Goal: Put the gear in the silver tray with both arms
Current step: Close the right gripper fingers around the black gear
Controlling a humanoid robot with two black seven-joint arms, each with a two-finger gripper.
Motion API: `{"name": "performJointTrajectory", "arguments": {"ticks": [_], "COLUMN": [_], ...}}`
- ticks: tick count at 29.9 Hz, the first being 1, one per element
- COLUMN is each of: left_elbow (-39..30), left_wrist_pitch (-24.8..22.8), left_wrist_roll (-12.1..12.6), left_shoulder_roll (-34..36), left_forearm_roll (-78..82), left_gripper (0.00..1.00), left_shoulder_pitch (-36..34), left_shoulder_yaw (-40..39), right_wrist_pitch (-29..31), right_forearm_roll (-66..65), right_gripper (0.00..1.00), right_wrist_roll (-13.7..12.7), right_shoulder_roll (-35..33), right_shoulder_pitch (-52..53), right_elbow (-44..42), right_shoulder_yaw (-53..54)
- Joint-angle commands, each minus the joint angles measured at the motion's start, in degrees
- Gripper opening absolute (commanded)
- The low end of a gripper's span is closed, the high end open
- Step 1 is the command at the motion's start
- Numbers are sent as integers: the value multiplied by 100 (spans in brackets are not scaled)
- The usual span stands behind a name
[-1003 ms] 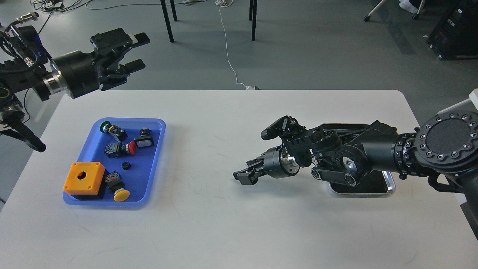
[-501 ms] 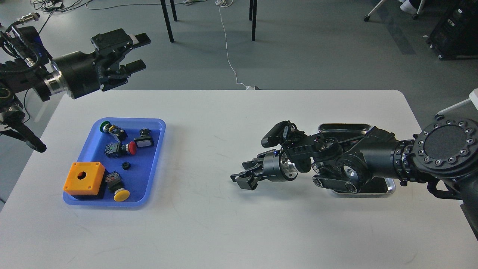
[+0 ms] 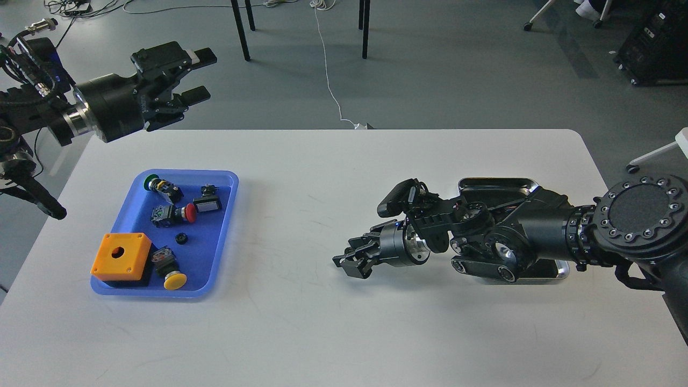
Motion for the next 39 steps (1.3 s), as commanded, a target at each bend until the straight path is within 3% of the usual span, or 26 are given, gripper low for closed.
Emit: {"name": "performJointTrajectory", "arguments": {"ticks": [1, 13, 39], "left_elbow": [0, 0, 0], "left_wrist_pitch": [0, 5, 5], "left_wrist_roll": [0, 0, 0], "left_shoulder_roll": [0, 0, 9], "left_forearm_roll": [0, 0, 70], "left_gripper": [91, 91, 91], "left_shoulder_pitch": [-9, 0, -9], "left_shoulder_yaw": [-2, -2, -10], "right_wrist_pitch": [42, 51, 95], "right_forearm_roll": [-23, -15, 56], "right_gripper": [47, 17, 14], "right_wrist_roll": [-3, -12, 137], "right_shoulder_roll": [1, 1, 1], "right_shoulder_pitch": [-1, -1, 666], "right_elbow": [-5, -101, 144], "right_shoulder_yaw": [-1, -1, 69]}}
